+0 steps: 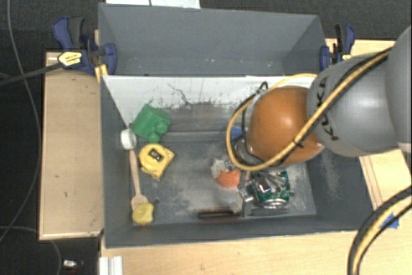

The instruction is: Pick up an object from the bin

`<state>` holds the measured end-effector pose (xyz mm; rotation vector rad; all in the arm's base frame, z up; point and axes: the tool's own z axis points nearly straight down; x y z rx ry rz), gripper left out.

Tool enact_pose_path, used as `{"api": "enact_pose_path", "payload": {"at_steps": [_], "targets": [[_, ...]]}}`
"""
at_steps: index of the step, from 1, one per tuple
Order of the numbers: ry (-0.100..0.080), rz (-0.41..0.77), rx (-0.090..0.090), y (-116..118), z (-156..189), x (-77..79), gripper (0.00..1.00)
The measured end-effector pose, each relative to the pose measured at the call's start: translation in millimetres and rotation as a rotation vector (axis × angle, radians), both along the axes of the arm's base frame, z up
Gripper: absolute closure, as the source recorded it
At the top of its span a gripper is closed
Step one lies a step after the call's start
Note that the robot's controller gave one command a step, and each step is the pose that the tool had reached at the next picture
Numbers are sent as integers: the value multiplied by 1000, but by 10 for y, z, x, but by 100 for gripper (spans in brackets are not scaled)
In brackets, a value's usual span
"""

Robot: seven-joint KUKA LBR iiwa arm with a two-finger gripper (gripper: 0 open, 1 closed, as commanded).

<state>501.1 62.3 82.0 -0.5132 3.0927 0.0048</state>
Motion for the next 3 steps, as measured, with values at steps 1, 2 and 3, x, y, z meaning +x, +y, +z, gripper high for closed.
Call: {"api": "enact_pose_path", "payload": {"at_steps": [1,2,3], "targets": [[-1,-115,1,-251,-50,-27,0],[-5,-277,2,-681,306,7,0],[1,-348,5,-1114,181,-168,0]]}}
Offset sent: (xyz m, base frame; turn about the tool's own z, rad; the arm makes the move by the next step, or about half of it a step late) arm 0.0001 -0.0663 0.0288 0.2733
